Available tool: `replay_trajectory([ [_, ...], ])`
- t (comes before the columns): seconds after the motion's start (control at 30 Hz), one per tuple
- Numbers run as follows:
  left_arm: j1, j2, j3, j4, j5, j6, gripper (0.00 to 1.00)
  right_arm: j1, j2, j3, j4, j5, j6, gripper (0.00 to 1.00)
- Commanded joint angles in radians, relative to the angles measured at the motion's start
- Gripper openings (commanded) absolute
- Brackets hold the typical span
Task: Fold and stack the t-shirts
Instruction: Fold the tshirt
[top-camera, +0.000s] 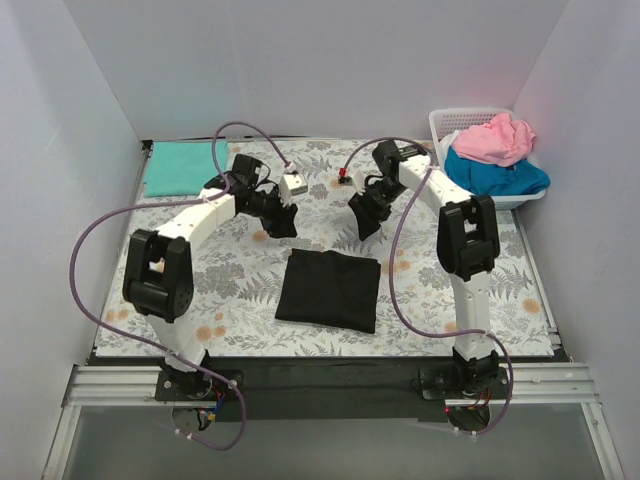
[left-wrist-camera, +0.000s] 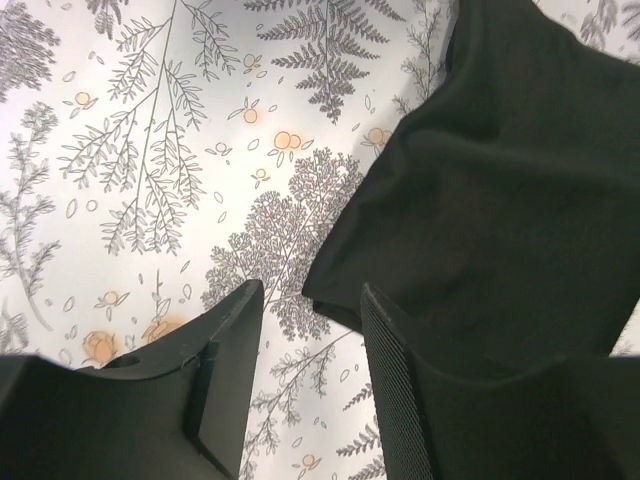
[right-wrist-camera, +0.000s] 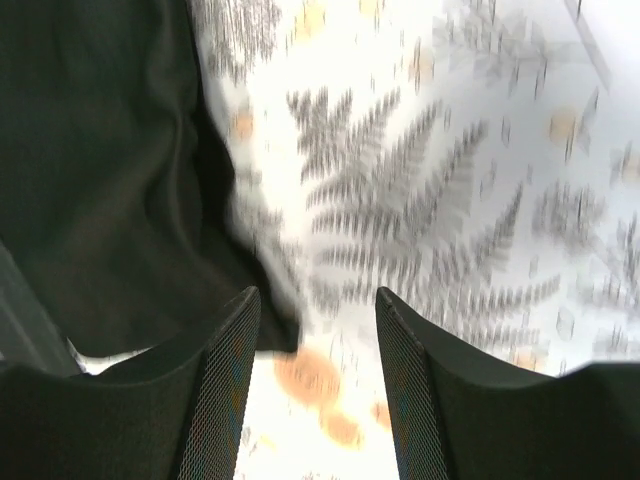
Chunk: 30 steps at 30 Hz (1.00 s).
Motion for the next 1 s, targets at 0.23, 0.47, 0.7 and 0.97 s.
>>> replay_trajectory([
  [0.23, 0.032, 0.295, 0.308, -0.330, 0.142, -0.109, 0.45, -0.021, -0.084, -0.174, -0.088, -0.015, -0.078, 0.52],
  [0.47, 0.032, 0.363, 0.331, -0.346, 0.088, -0.121, 0.46, -0.021, -0.049, -0.209, -0.089, -0.016, -0.107, 0.51],
  [0.7, 0.032, 0.392, 0.319, -0.335, 0.053, -0.125, 0.46, -0.023, -0.046, -0.242, -0.086, -0.016, -0.118, 0.51],
  [0.97, 0.032, 0.415, 0.335, -0.334, 0.055, -0.141, 0.47, -0.023, -0.035, -0.232, -0.089, -0.021, -0.121, 0.44],
])
